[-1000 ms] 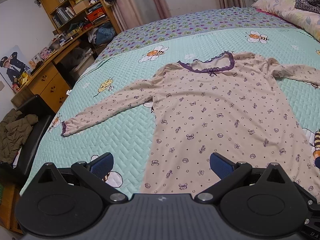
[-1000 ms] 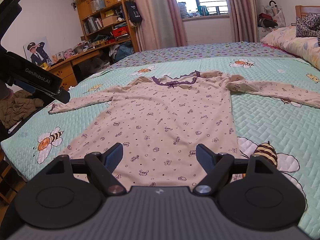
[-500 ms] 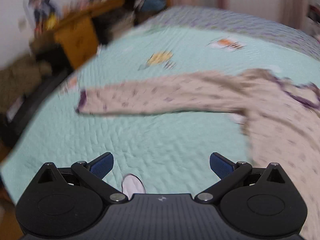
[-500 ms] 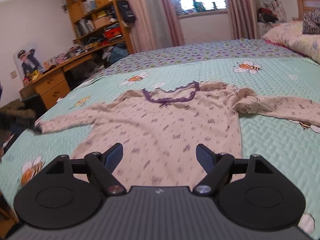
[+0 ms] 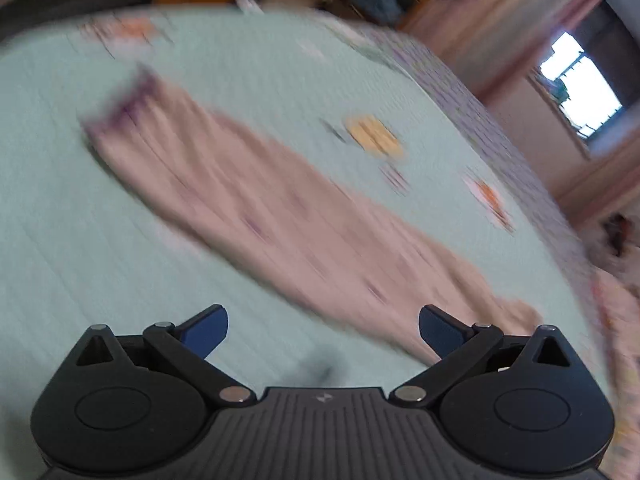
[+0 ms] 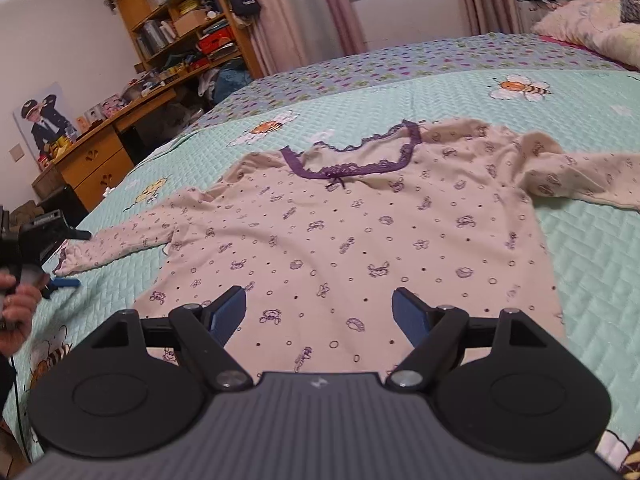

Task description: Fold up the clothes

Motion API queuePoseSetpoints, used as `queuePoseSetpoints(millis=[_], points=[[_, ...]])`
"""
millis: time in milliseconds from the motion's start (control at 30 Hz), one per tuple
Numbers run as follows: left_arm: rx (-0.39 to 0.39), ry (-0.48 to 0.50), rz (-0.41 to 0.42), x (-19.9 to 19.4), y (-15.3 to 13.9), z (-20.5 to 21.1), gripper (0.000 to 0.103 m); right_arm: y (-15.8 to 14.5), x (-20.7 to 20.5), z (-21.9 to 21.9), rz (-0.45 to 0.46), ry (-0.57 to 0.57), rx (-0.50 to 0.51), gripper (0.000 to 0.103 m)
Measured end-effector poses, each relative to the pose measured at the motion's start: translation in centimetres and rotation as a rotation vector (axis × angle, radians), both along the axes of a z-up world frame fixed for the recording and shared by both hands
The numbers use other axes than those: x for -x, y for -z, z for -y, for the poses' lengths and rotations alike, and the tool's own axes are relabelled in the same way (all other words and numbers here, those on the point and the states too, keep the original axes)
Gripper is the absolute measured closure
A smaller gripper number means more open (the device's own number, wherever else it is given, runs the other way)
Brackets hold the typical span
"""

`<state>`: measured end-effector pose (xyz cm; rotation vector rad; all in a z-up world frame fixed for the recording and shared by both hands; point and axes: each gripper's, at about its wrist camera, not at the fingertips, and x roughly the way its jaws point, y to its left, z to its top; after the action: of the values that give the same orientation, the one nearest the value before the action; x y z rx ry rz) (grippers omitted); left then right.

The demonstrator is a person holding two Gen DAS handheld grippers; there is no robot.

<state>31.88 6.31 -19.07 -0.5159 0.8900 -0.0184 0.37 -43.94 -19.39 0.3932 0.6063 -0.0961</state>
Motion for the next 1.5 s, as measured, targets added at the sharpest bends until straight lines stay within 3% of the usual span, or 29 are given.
queuePoseSetpoints(millis=[133, 233, 533, 700, 833, 900, 967, 1000, 1033, 1200, 1300, 1367, 1500], points=[[-0.025, -0.150, -0.029, -1.9, 0.2, -6.6, 0.001, 0.8, -0.1, 0.1, -0.022, 0.019, -0.004, 0.022], [0.039, -0.166, -0.069, -3.0, 1.4, -9.9, 0.001, 1.2, -0.5, 0.3, -0.038, 0.032, -0.013, 0.022], [-0.021, -0.108, -0.090, -4.8, 1.2, -10.1, 0.001, 0.9, -1.2, -1.6, -0.044, 0.009, 0.032, 0.022], [-0.163, 0.002, -0.129, -6.8, 1.6, -8.4, 0.001, 1.1, -1.3, -1.6, -0.056, 0.013, 0.046, 0.022], [-0.226, 0.020, -0.084, -6.6, 1.9, -6.9, 0.003, 1.2, -1.5, -1.9, -0.059, 0.021, 0.022, 0.022], [-0.278, -0.003, -0.065, -6.2, 1.7, -6.5, 0.016, 1.2, -1.5, -2.2, -0.061, 0.012, 0.028, 0.022], [-0.296, -0.054, -0.057, -5.5, 1.2, -7.1, 0.064, 1.2, -1.5, -2.3, -0.066, 0.011, 0.032, 0.022], [-0.265, -0.083, -0.058, -5.1, 1.0, -7.9, 0.075, 1.1, -1.4, -2.3, -0.067, 0.013, 0.032, 0.022], [-0.224, -0.109, -0.060, -4.7, 0.8, -8.9, 0.099, 1.1, -1.3, -2.2, -0.065, 0.015, 0.033, 0.022], [-0.246, -0.186, -0.007, -2.3, -0.8, -10.5, 0.100, 1.1, -0.7, -1.3, -0.065, 0.043, 0.028, 0.022], [-0.196, -0.260, 0.074, 0.1, -2.9, -12.4, 0.099, 1.1, -0.3, -0.7, -0.065, 0.059, 0.024, 0.022], [-0.183, -0.275, 0.042, 0.0, -2.6, -13.5, 0.099, 1.2, 0.0, -0.2, -0.063, 0.062, 0.025, 0.022], [-0.247, -0.262, -0.067, -0.1, 0.2, -13.7, 0.094, 1.5, 0.3, 1.0, -0.064, 0.090, 0.006, 0.022]])
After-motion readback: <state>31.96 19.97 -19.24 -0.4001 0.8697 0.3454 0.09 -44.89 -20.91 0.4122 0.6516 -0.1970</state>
